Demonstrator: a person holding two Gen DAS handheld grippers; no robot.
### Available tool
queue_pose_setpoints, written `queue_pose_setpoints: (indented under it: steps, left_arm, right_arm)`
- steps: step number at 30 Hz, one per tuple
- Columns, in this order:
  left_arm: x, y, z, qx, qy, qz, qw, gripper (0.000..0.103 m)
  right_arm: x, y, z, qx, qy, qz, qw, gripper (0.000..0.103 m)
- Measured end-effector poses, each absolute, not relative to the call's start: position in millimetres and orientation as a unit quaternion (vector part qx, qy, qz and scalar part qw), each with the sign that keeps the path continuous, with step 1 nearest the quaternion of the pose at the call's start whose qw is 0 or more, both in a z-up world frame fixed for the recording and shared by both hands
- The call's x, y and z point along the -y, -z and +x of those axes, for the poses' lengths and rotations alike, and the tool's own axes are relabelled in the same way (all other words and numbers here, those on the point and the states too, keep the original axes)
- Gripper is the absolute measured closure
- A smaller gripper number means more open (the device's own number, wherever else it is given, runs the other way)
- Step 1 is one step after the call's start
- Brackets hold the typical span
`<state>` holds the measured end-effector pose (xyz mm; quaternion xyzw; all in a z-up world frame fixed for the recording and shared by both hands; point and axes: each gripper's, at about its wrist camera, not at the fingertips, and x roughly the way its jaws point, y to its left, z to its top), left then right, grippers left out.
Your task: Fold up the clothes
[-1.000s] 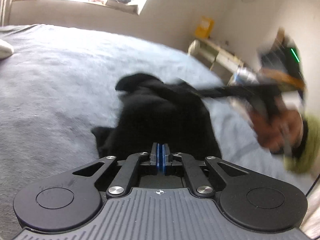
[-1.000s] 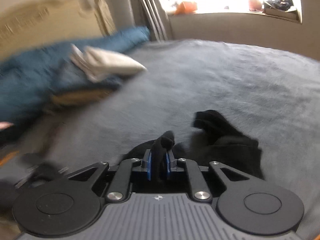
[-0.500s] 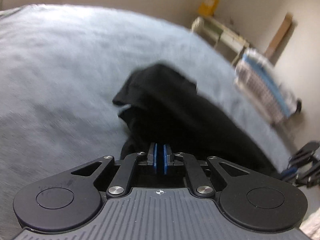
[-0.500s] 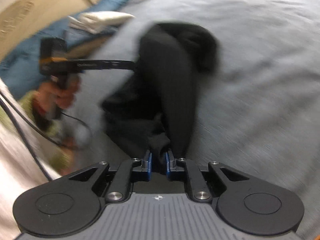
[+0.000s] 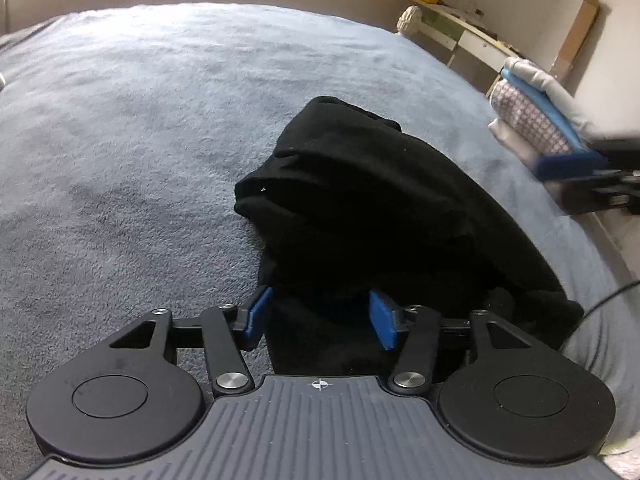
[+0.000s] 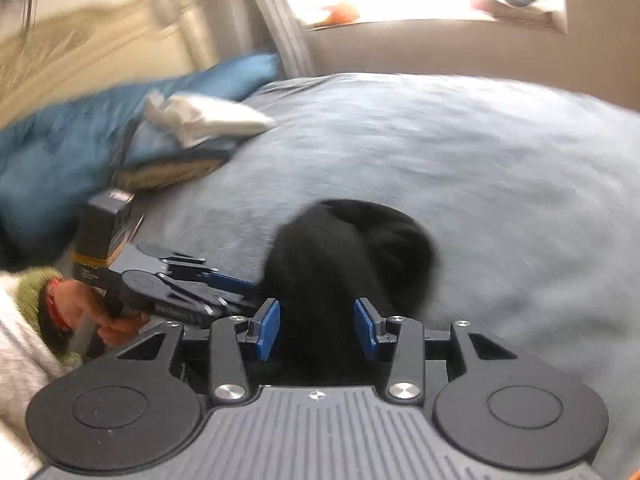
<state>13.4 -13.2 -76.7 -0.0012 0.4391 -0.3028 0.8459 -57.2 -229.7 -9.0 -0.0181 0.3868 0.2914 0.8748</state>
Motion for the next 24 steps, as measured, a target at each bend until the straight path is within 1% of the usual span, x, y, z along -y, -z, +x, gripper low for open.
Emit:
queue_pose_setpoints:
  steps: [2, 3, 4, 6, 10, 13, 15, 18, 21, 23, 24]
  left_arm:
    - [14, 74, 9, -0.435, 0.299, 0.006, 0.849, 0.050]
    - [14, 73, 7, -0.433, 0.297, 0.009, 0.851, 0.050]
    - [13, 71, 5, -0.430, 0.299, 0.009, 0.852, 0.050]
    - [9, 65, -1, -0.420, 0.308, 0.004, 0.853, 0.050]
    - [6, 55, -10, -0.400, 0.355, -0.012, 0.845, 0.049]
    - [15, 51, -11, -0.397, 0.406, -0.022, 0.823, 0.043]
    - [28, 50, -16, -0.391, 0.434, -0.012, 0.811, 0.041]
    - [48, 55, -25, -0.379, 0.459, 0.034, 0.803, 0.040]
    - [66, 65, -34, -0.370, 0.456, 0.084, 0.805, 0.045]
    - [72, 71, -38, -0.368, 0.449, 0.106, 0.807, 0.058]
    - [74, 72, -39, -0.368, 0.446, 0.112, 0.808, 0.060]
  right_arm:
    - [189, 23, -46, -0.377, -0.301, -0.090, 0.872, 0.060]
    - [174, 31, -42, -0.373, -0.298, -0.120, 0.871, 0.064]
    - [167, 36, -38, -0.372, -0.290, -0.136, 0.871, 0.066]
    - [164, 44, -29, -0.375, -0.270, -0.145, 0.875, 0.089]
    - [201, 34, -26, -0.369, -0.220, -0.065, 0.901, 0.094]
    - [241, 23, -33, -0.365, -0.158, 0.003, 0.917, 0.095]
    - [270, 18, -41, -0.363, -0.115, 0.053, 0.923, 0.095]
    - [321, 18, -62, -0.357, -0.043, 0.137, 0.923, 0.095]
    - [368, 26, -94, -0.348, 0.037, 0.212, 0.913, 0.096]
    - [396, 37, -120, -0.346, 0.088, 0.254, 0.899, 0.100]
    - [410, 43, -132, -0.346, 0.113, 0.272, 0.891, 0.100]
